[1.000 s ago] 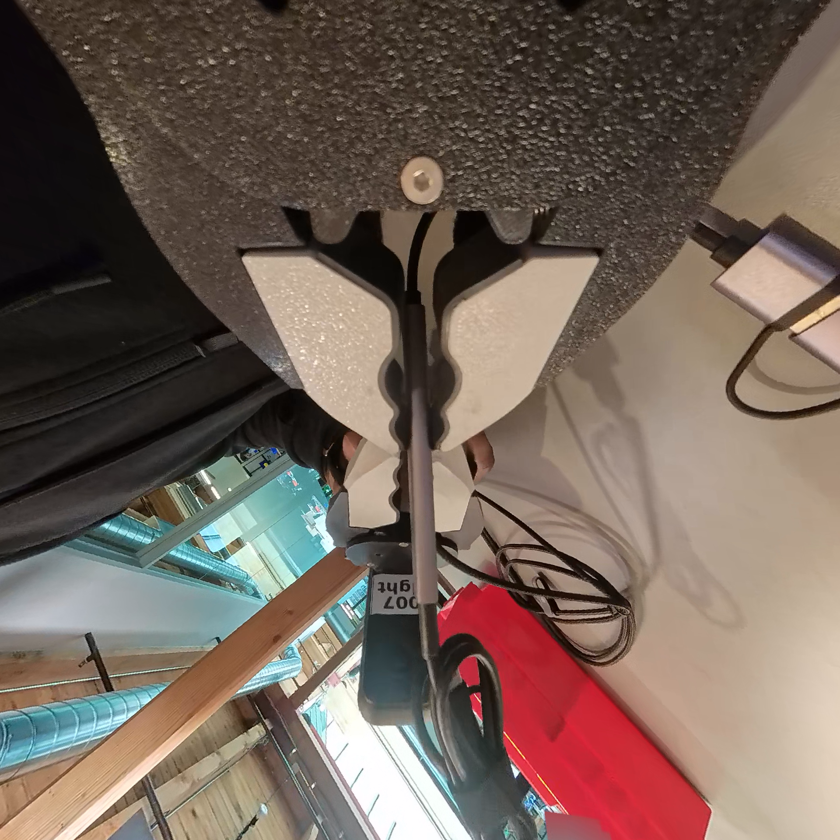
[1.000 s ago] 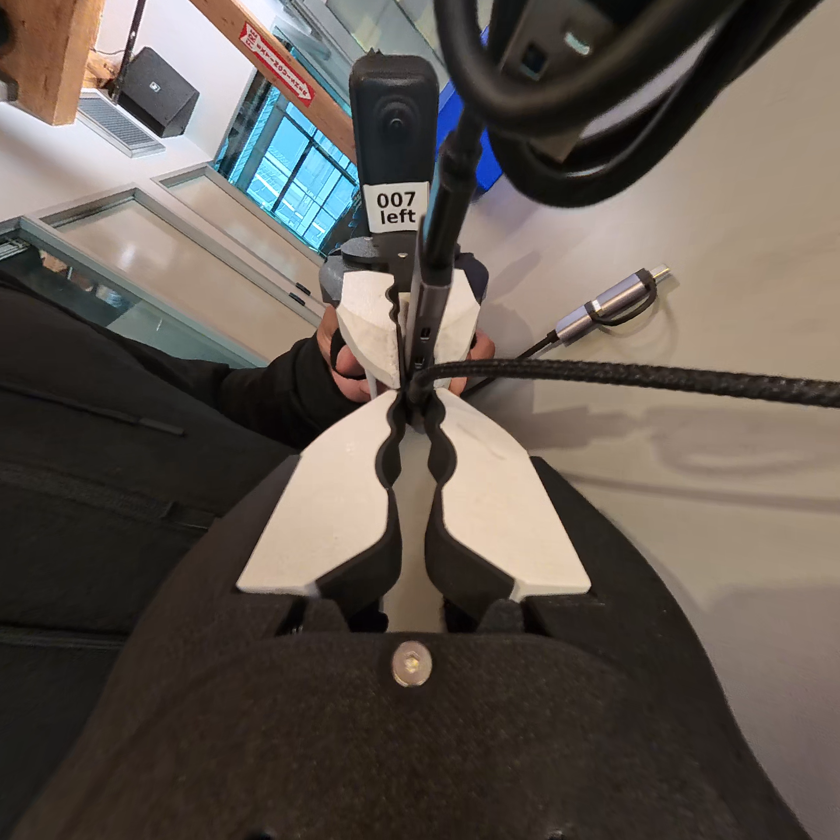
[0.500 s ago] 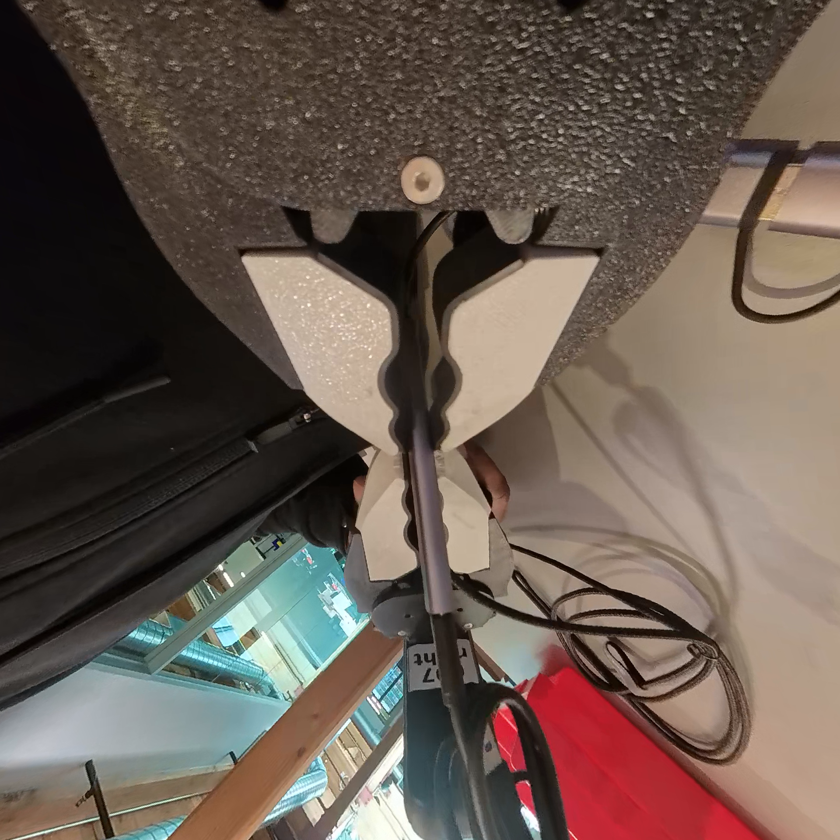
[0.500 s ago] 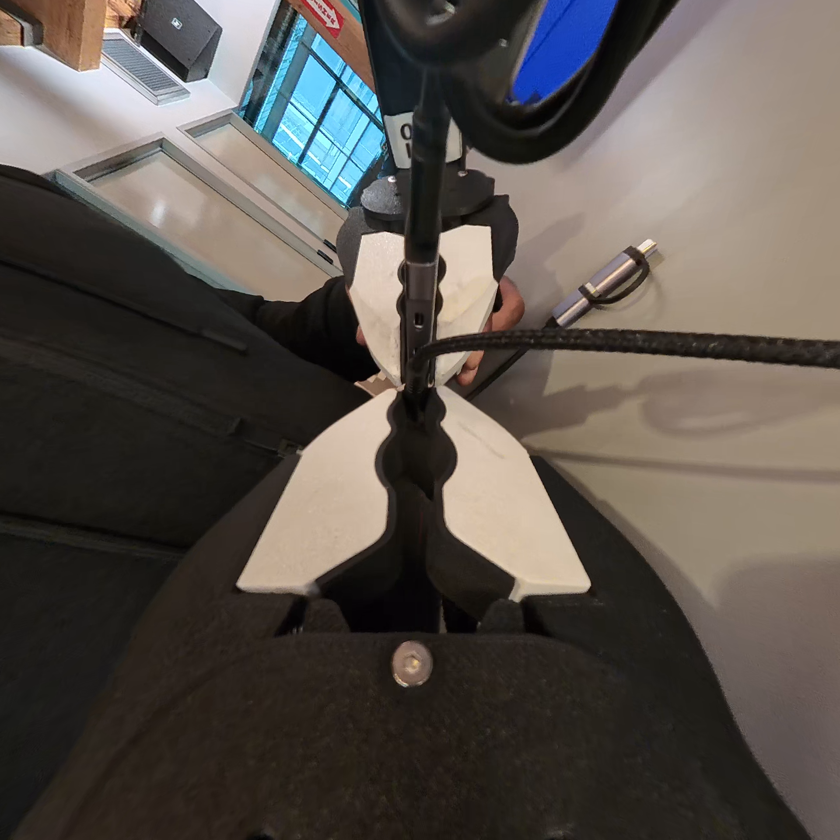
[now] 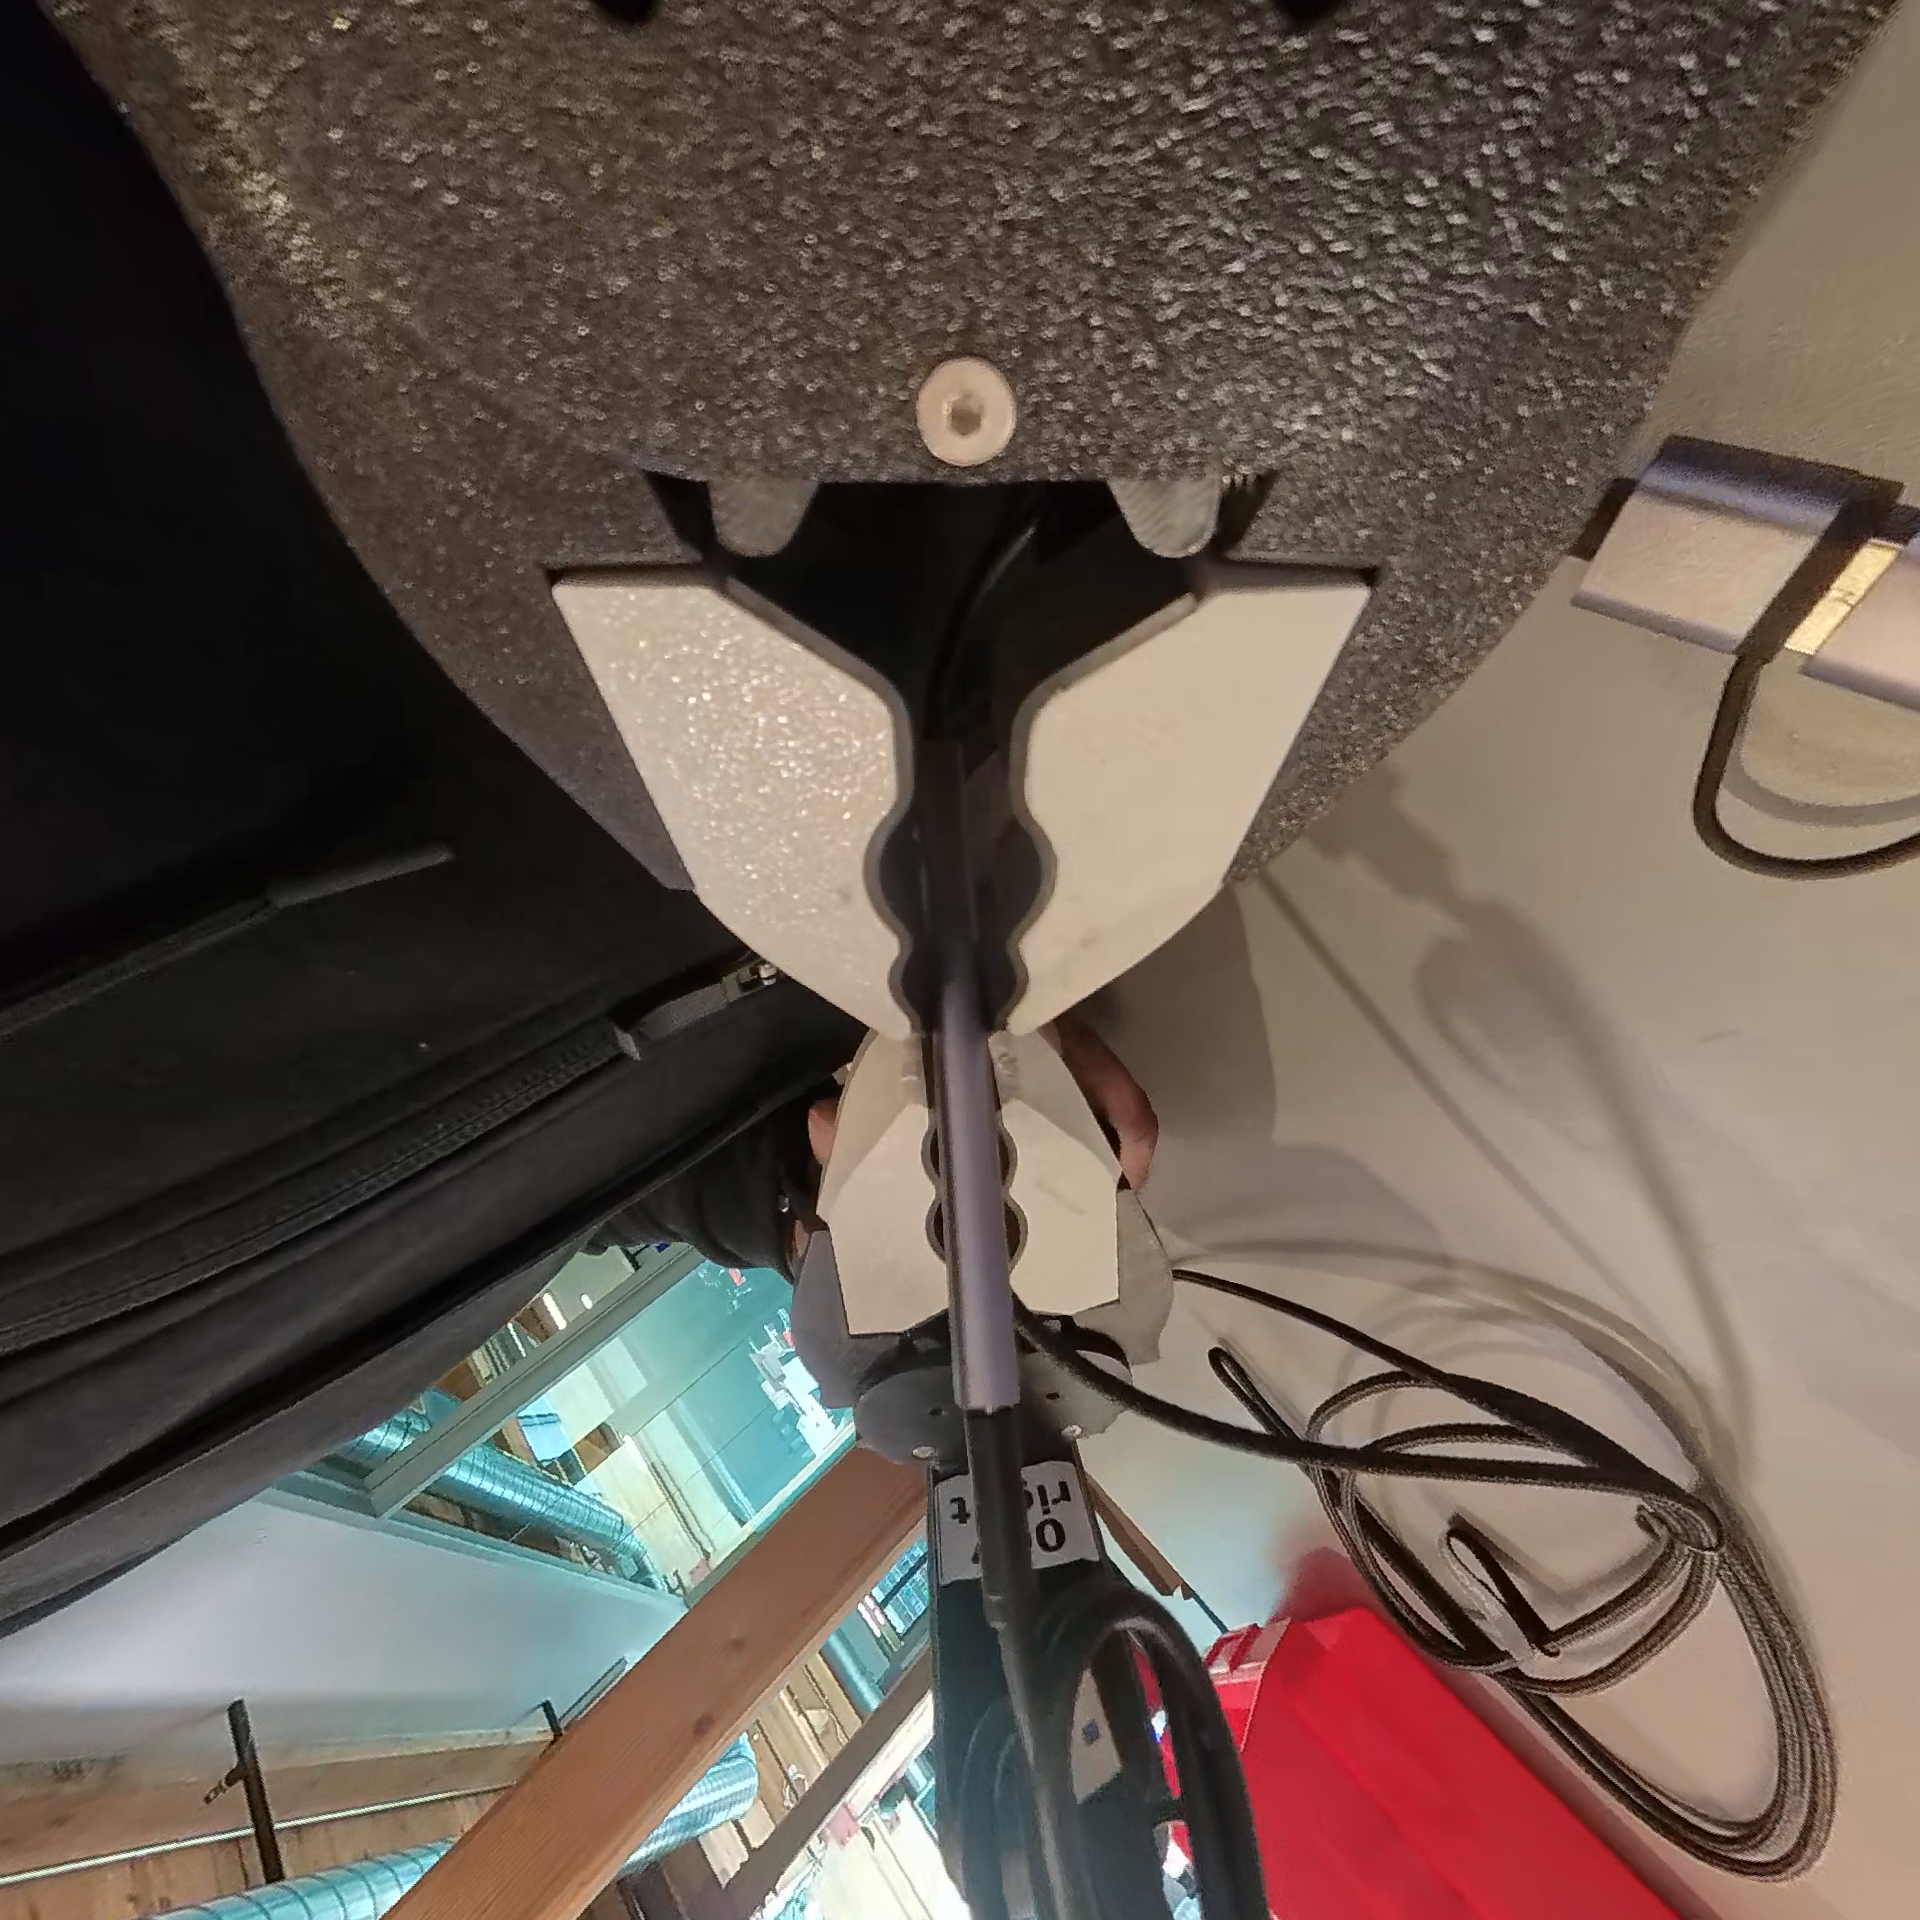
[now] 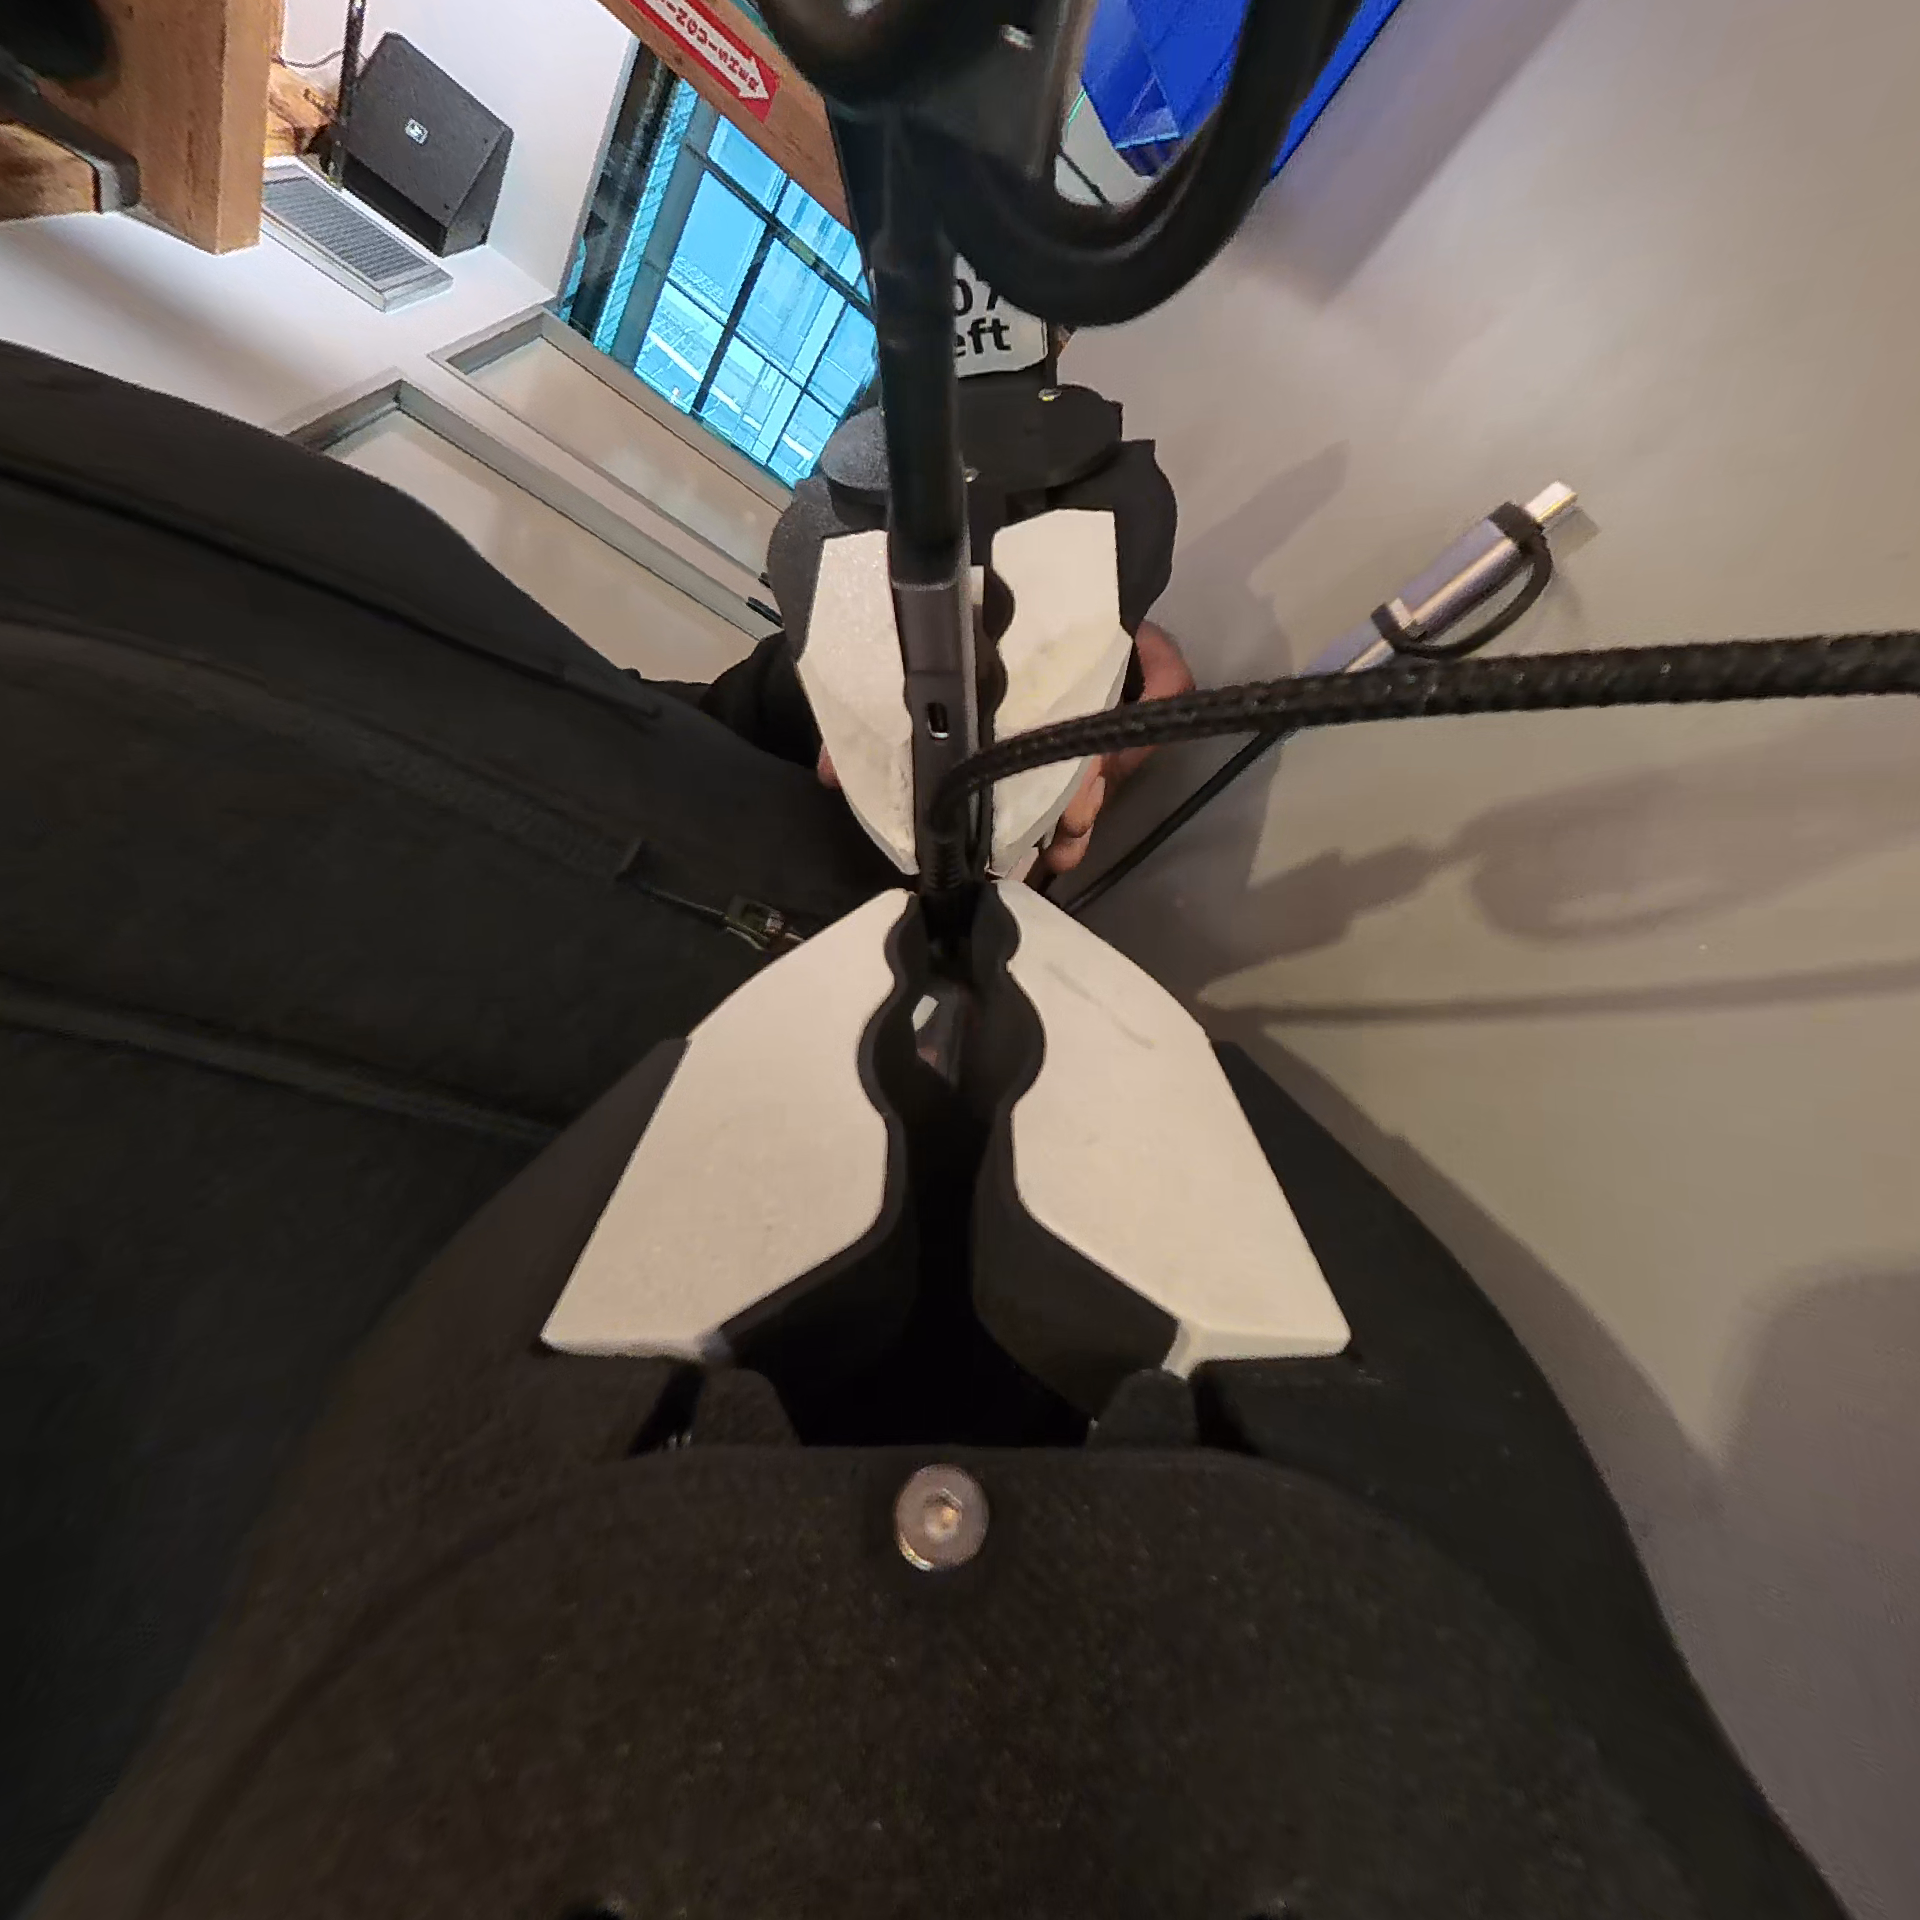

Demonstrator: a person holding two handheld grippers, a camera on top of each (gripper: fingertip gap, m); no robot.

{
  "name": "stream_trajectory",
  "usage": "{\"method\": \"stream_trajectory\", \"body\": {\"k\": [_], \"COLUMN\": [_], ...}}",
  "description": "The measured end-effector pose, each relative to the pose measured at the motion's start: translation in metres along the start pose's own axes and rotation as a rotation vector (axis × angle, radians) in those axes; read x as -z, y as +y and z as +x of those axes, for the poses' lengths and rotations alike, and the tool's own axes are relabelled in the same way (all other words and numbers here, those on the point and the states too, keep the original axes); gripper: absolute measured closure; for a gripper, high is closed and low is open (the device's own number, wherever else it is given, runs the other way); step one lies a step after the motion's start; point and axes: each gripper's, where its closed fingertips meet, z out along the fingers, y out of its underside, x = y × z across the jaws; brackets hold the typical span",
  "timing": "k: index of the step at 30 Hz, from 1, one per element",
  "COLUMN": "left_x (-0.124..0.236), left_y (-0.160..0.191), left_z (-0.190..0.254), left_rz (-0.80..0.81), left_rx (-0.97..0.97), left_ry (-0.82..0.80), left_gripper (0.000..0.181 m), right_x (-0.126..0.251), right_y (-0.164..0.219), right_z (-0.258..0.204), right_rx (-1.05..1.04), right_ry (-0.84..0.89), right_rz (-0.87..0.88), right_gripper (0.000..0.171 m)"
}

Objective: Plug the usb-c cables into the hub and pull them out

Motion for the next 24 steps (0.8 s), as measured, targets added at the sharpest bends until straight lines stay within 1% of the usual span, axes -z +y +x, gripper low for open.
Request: {"method": "stream_trajectory", "body": {"k": [7, 12, 16, 20, 24], "left_x": [0.0, 0.002, 0.007, 0.016, 0.016], "left_y": [0.001, -0.002, -0.009, -0.021, -0.022], "left_z": [0.005, 0.003, -0.006, -0.02, -0.023], "left_rz": [0.015, 0.033, 0.085, 0.153, 0.156], "left_rx": [0.015, 0.025, 0.077, 0.135, 0.12], "left_ry": [0.016, 0.014, -0.015, -0.051, -0.08], "left_gripper": [0.17, 0.17, 0.171, 0.171, 0.171], "right_x": [0.0, 0.002, 0.0, -0.002, 0.005], "right_y": [0.004, 0.0, -0.012, -0.029, -0.042], "right_z": [-0.005, -0.003, 0.006, 0.019, 0.027], "right_rx": [0.039, 0.072, 0.025, 0.067, 0.036], "right_ry": [0.007, 0.014, 0.019, 0.101, 0.145], "right_rz": [-0.059, -0.074, 0.007, 0.103, 0.199], "right_gripper": [0.161, 0.161, 0.162, 0.16, 0.155]}}
